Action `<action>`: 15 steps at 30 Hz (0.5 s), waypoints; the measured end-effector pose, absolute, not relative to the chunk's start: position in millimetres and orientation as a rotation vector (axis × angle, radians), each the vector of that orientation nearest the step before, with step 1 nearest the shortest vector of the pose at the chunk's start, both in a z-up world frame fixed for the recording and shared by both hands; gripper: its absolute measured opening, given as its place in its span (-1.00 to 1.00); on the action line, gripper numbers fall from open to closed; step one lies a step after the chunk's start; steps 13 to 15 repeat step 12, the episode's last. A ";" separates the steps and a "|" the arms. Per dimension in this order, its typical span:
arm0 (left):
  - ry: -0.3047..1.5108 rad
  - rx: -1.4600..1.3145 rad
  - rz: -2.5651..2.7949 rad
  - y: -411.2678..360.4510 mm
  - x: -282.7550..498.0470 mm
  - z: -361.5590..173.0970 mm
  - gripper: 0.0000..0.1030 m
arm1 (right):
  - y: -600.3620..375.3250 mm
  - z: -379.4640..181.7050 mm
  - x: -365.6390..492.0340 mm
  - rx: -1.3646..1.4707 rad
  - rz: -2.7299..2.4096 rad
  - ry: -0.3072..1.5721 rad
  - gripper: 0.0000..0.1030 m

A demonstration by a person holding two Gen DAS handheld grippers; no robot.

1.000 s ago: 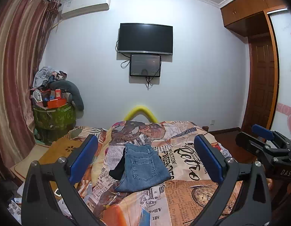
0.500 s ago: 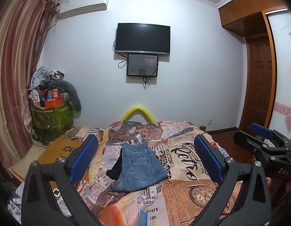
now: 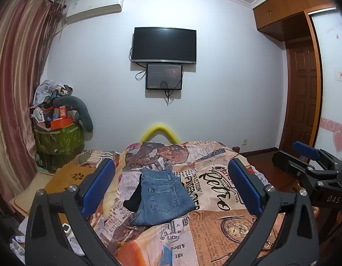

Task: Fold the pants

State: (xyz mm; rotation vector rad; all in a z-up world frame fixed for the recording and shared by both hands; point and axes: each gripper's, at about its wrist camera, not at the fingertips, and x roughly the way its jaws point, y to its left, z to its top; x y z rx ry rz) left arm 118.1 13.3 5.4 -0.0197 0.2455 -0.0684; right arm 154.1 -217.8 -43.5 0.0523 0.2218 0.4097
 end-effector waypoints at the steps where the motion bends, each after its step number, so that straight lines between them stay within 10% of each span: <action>1: 0.247 -0.024 -0.070 13.7 118.2 5.2 1.00 | -217.8 -43.6 154.4 0.052 0.409 0.223 0.99; 15: 0.259 -0.037 -0.083 15.5 121.9 2.9 1.00 | -218.9 -46.6 157.3 0.052 0.404 0.237 0.99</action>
